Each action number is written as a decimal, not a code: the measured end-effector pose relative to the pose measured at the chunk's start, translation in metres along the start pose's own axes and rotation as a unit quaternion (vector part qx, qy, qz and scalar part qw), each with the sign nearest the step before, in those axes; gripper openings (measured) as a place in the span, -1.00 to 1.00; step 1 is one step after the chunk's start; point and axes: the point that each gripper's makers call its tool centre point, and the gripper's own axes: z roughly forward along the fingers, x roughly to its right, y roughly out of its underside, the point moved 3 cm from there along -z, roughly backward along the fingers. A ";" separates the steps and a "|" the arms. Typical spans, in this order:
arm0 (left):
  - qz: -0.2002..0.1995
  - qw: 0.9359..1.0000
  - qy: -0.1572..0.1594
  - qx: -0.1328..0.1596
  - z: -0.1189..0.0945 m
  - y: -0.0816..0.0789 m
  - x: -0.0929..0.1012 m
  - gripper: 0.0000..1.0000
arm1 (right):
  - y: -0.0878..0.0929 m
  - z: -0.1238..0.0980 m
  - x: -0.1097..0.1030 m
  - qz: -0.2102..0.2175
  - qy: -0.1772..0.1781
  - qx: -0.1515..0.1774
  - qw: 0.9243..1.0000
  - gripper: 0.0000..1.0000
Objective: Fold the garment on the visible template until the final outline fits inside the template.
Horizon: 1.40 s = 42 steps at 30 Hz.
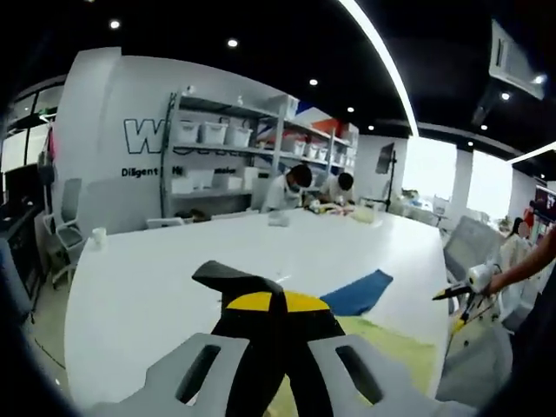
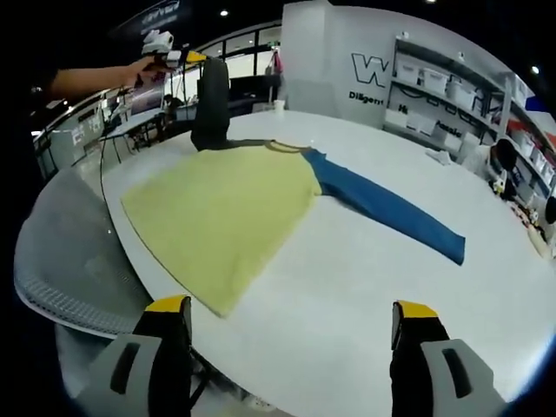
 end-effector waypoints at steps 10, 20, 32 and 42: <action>0.000 0.999 0.049 -0.015 0.038 0.007 0.041 -0.97 | 0.003 -0.002 0.001 0.007 0.001 0.002 1.000 0.88; -0.015 0.997 0.066 -0.045 0.074 0.034 0.054 -0.97 | 0.006 -0.006 0.003 0.017 0.007 0.006 1.000 0.87; -0.030 0.993 0.065 -0.092 0.115 0.071 0.081 -0.97 | 0.009 -0.008 0.004 0.029 0.009 0.012 0.999 0.87; -0.020 0.987 0.072 -0.141 0.141 0.105 0.099 -0.97 | 0.006 -0.009 0.010 0.039 0.013 0.024 0.999 0.86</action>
